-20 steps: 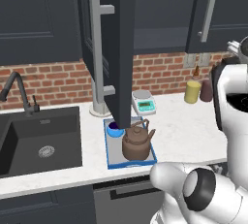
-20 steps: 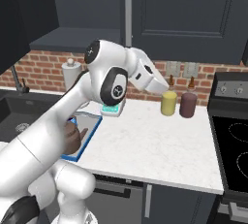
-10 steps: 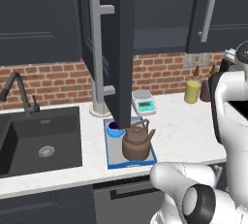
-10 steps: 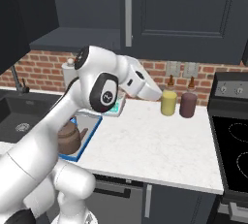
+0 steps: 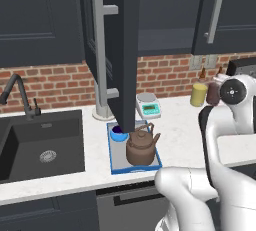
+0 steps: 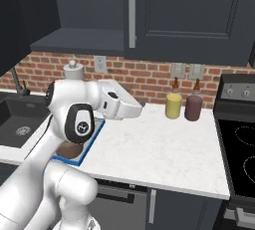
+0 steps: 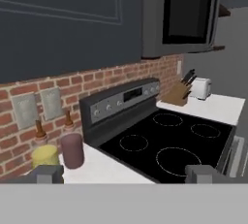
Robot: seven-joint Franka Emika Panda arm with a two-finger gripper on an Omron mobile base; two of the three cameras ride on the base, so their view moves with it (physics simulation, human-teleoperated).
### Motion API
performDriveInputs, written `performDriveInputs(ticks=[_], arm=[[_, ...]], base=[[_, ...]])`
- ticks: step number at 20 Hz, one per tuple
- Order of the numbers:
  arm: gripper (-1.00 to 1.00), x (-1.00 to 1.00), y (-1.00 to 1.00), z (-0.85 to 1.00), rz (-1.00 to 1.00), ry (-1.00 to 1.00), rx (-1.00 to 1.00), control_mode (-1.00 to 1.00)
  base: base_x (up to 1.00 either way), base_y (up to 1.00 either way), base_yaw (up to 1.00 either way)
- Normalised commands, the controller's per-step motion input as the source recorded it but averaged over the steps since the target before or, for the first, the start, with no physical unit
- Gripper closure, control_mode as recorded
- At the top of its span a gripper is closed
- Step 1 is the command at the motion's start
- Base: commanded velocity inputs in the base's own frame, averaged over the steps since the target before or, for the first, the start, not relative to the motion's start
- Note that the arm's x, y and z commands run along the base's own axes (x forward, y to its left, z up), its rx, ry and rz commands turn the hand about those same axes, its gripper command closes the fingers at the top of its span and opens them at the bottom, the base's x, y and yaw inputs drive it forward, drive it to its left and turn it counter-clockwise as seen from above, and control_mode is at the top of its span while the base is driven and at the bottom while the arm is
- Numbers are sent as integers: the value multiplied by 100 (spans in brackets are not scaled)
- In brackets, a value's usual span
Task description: Pick the kettle from the counter and place it on the tray. Then pick the mug from the cabinet and place it on the tray. Then close the cabinet doors.
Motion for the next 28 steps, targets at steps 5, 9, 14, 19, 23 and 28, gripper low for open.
performDriveInputs(ticks=[5, 9, 14, 19, 23, 28], arm=[[-100, -29, 19, -2, 28, -18, -20, -100], [-100, -78, 31, -1, 17, -20, -26, -100], [-100, -53, 52, -3, 5, -8, -26, -100], [-100, 0, 30, -47, -1, 3, -31, -100], [-100, -42, 14, -27, 1, 0, -26, -100], [-100, -75, 11, -7, 22, -15, -20, -100]], base=[[0, 0, 0], [0, 0, 0], [0, 0, 0], [0, 0, 0], [0, 0, 0], [0, 0, 0]])
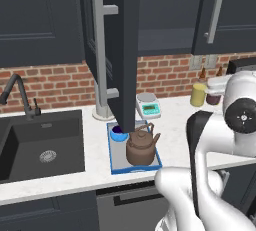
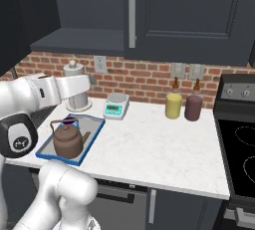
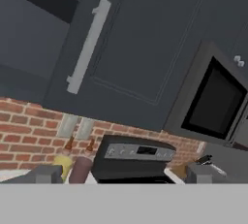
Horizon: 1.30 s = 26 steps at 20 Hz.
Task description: Pick the kettle from the counter and place it on the tray. Then pick the mug from the cabinet and place it on the tray. Then close the cabinet doors.
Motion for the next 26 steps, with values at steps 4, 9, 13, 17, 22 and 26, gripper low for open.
performDriveInputs(ticks=[4, 9, 13, 17, 22, 26], arm=[[-100, -66, 2, -1, 50, -18, -8, -100], [-100, -57, 26, -5, 52, -7, -10, -100], [-100, -32, 79, -16, 39, 0, -13, -100], [-100, -28, 91, -17, 26, -4, -10, -100], [-100, -15, 89, -18, 19, -7, -6, -100], [-100, -10, 71, -8, 15, -16, -3, -100]], base=[[0, 0, 0], [0, 0, 0], [0, 0, 0], [0, 0, 0], [0, 0, 0], [0, 0, 0]])
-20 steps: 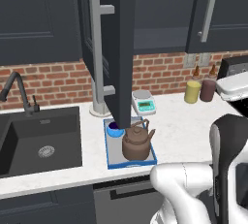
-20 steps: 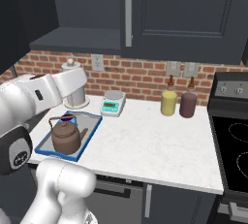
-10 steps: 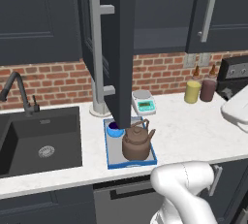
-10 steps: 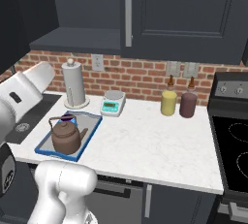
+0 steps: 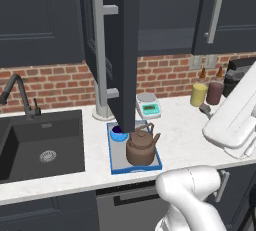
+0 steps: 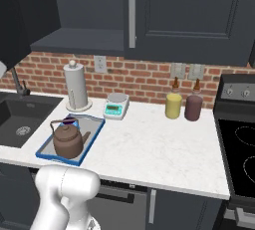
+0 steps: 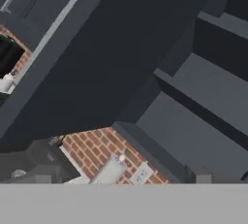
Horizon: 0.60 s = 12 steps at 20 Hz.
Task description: Pick the kettle from the counter and place it on the tray. Then pick the mug from the cabinet and place it on the tray. Then close the cabinet doors.
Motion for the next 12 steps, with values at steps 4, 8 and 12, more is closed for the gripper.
performDriveInputs(ticks=[4, 8, 12], arm=[[-100, -24, 56, 0, 11, -17, -3, -100], [-100, -15, 62, 0, 12, -9, -5, -100], [-100, -5, 63, -1, 9, -4, -4, -100]], base=[[0, 0, 0], [0, 0, 0], [0, 0, 0]])
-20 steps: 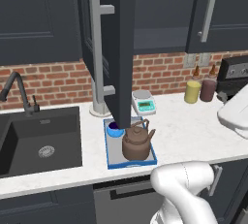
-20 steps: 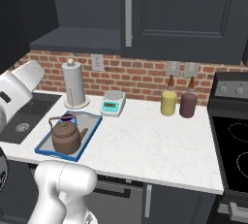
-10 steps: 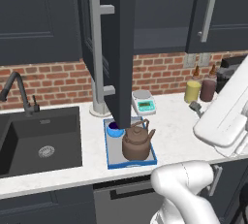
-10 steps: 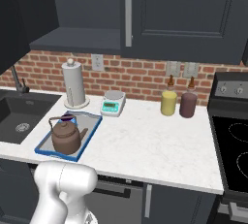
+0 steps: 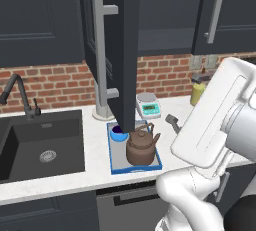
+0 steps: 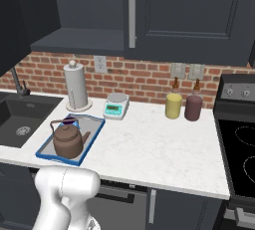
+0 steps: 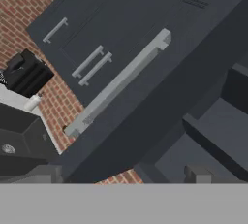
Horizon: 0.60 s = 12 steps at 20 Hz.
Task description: Pick the kettle from the counter and place it on the tray. Then pick the mug from the cabinet and place it on the tray. Then close the cabinet doors.
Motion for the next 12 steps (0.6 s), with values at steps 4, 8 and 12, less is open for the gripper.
performDriveInputs(ticks=[4, 8, 12], arm=[[-100, 0, 72, -11, 8, 0, -8, -100], [-100, 0, 69, -5, 2, 0, -8, -100], [-100, 0, 69, -1, 0, -2, -10, -100]], base=[[0, 0, 0], [0, 0, 0], [0, 0, 0]])
